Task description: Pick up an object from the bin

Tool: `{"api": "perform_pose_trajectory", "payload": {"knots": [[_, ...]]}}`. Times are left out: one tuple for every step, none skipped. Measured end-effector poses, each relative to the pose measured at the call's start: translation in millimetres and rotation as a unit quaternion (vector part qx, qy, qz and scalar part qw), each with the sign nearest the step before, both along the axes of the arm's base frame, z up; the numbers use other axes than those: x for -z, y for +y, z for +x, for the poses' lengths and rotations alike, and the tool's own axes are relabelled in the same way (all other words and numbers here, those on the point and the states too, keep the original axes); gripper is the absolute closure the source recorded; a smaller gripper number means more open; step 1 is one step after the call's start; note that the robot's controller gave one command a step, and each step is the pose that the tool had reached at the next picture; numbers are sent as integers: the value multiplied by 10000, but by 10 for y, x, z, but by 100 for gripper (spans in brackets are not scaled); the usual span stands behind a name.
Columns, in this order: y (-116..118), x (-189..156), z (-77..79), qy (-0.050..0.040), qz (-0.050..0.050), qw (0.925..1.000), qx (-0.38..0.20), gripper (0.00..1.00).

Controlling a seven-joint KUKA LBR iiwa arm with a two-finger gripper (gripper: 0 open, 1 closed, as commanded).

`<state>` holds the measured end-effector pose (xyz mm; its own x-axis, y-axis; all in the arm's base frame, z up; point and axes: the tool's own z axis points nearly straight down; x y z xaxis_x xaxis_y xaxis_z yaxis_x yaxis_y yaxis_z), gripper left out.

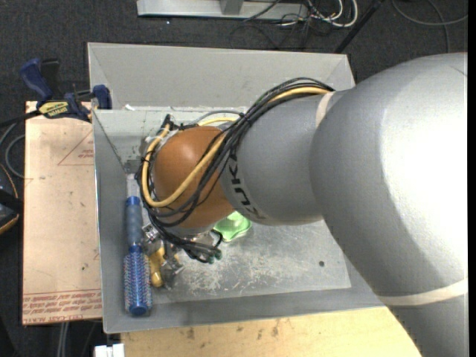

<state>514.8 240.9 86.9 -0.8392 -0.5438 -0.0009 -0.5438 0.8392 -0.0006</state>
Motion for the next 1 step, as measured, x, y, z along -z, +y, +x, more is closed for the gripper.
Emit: {"api": "perform_pose_trajectory", "payload": {"knots": [[6,-689,21,-36,19,10000,15,100]]}}
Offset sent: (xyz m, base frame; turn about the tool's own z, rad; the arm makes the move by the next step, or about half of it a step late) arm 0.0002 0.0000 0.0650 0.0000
